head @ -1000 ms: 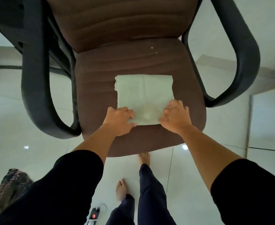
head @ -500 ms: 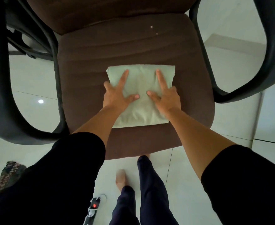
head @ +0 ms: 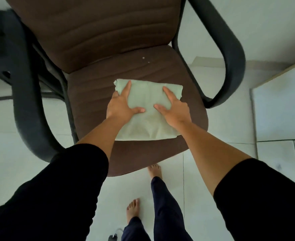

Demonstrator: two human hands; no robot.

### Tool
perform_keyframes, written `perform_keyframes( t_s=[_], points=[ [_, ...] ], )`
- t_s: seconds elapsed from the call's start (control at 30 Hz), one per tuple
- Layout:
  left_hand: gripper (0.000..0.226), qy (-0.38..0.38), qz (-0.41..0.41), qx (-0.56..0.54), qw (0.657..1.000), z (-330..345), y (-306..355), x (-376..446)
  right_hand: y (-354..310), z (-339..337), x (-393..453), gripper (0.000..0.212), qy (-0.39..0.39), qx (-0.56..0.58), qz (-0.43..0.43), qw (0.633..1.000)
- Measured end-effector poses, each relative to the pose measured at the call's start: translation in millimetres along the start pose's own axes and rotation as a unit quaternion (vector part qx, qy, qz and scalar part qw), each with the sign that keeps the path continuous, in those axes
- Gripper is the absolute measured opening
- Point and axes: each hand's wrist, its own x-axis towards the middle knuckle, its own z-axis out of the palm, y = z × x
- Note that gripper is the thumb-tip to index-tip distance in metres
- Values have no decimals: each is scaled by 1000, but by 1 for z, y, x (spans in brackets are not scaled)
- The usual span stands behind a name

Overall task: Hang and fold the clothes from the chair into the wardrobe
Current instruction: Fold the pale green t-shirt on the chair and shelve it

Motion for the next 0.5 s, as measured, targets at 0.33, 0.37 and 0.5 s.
perform_keyframes(
  t_s=[0.33,0.37,0.5],
  points=[
    [114,-3,214,37,976,-59,116,-147,-11,-123,-187,67,193,16,5,981],
    [114,-9,232,37,972,-61,131,-164,-8,-138,-207,67,212,22,12,977],
    [117,-31,329,53,942,-50,204,-232,20,-200,-290,68,299,53,53,951]
  ],
)
